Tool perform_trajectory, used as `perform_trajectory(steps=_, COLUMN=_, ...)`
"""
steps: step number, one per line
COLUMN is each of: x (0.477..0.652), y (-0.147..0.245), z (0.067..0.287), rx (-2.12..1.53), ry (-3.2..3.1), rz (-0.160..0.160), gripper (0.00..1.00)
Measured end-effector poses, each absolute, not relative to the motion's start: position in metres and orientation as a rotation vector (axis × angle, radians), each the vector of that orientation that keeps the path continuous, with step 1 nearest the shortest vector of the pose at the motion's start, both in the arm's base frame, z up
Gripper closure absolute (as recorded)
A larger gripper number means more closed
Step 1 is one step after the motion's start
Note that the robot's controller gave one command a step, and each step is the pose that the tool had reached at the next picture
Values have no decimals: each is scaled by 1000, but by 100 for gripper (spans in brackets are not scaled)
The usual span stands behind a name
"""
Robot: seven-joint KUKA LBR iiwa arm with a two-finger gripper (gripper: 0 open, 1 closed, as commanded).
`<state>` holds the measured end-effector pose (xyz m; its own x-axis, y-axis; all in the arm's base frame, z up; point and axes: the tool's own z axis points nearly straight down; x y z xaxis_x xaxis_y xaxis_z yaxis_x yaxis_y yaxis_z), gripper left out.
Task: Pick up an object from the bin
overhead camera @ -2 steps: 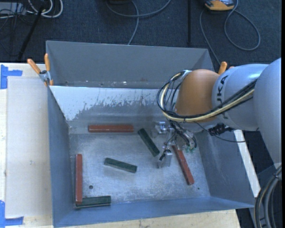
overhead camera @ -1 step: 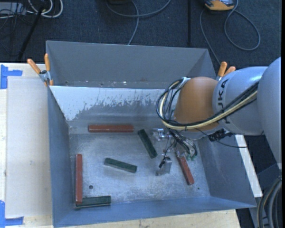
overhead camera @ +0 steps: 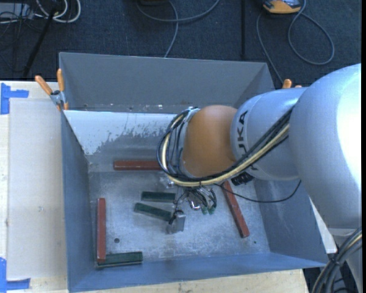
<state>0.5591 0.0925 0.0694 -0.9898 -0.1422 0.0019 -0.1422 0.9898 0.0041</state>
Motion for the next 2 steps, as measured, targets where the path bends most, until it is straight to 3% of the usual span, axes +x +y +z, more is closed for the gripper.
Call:
perform_trajectory(steps=1, x=560, y=88, z=70, rx=217, ry=-3134, rz=0, gripper=100)
perform_trajectory(steps=2, x=540, y=82, z=229, rx=248, ry=-3140, rz=0, gripper=100)
